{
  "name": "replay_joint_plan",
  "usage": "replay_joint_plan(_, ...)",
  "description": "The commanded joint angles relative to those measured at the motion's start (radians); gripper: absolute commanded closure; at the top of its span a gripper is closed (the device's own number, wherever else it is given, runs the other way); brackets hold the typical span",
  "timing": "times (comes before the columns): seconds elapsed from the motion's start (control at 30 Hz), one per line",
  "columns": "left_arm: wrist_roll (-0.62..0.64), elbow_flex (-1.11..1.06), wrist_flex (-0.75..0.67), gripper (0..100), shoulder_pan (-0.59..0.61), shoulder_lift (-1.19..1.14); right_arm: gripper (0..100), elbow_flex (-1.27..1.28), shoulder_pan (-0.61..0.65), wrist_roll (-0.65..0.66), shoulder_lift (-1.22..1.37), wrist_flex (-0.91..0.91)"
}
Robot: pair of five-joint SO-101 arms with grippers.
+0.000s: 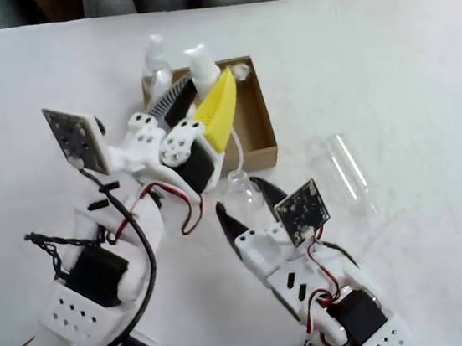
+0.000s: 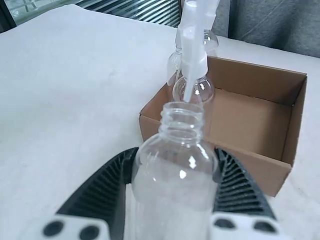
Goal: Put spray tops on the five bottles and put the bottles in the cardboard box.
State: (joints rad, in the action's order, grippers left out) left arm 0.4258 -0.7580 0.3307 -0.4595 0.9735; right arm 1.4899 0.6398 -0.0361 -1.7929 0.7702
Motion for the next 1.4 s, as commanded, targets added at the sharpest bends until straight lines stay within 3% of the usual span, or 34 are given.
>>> replay_joint_plan(0.0,0.003,0.060,-0.029,98,0.016,0.022,88.7,-0.009,-0.004,-0.002,-0.010,-0.027)
replay_joint_plan(0.73,0.008,-0.201,-0.029,98,0.010,0.031,88.7,-0.009,-0.004,0.000,-0.010,-0.027)
replay_joint_plan(1.37,0.000,-0.318,-0.006,98,-0.087,0.033,88.9,-0.021,-0.073,0.000,-0.012,-0.027)
